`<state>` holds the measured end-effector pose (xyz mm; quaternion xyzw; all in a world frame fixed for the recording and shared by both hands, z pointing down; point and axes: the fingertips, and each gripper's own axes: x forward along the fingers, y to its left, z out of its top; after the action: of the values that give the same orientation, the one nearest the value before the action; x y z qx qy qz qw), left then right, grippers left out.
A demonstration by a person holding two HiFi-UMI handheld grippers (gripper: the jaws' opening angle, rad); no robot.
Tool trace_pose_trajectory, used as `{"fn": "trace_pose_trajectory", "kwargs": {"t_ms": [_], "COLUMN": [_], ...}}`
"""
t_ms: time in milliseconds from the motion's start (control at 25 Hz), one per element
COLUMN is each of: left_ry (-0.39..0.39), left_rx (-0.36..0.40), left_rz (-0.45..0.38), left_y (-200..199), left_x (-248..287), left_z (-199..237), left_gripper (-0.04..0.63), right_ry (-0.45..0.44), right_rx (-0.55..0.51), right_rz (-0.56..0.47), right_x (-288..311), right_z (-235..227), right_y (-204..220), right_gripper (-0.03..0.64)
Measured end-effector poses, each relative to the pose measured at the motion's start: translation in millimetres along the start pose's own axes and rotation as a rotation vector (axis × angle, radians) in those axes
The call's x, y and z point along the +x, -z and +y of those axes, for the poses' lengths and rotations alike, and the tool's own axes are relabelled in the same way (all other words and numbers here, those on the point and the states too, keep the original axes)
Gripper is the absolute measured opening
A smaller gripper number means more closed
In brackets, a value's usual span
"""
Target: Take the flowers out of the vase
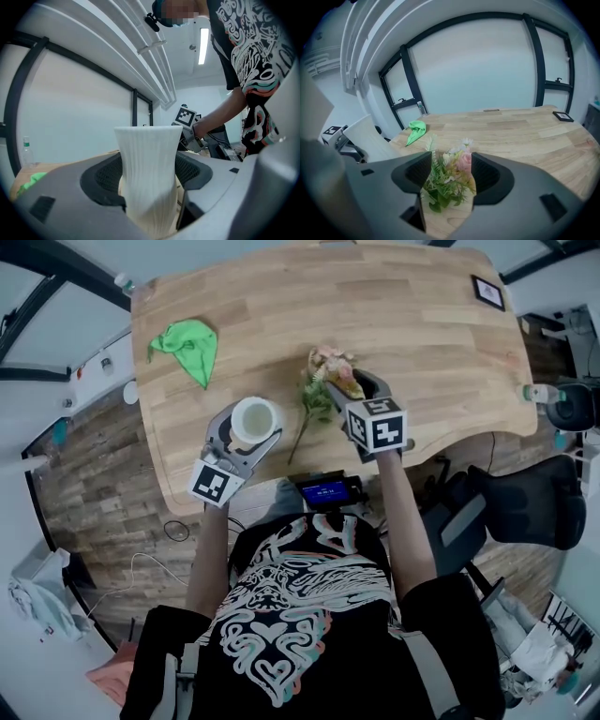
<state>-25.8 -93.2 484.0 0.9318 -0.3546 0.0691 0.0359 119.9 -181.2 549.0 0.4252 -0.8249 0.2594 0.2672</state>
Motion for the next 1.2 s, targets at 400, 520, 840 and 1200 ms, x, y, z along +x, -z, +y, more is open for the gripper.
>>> {"fn": "trace_pose_trajectory", "kwargs": {"t_ms": [400,520,840,1200], "left_ry": [0.018,0.017,-0.003,-0.173], "left_rx": [0.0,0.0,-0.017,-0.058], "left_rz": [0.002,0.002,0.009,-0.063], "left_y": [-4.1,-7.1,-9.0,-2.2], "left_x": [-2.7,-8.8,-47.9,-83.6], "left_z": [-1.5,-0.2,4.3,34.5], "left_gripper": [0.333,0.334,0.334,0.333], "right_ry": [0.039,0.054,0.099,0.009], "right_rx": [-0.028,-0.035,-0.041,-0.058], "right_rz": [-0.09,-0.132,-0.17,-0.264], "right_x": [-16.5,-25.3,-39.5,-57.4], "right_z": [2.5,2.2,-0.6,26.7], "right_y": [-21.6,-31.3,-29.7,-28.0], "right_gripper": [0.236,0.236,0.235,0.235]}}
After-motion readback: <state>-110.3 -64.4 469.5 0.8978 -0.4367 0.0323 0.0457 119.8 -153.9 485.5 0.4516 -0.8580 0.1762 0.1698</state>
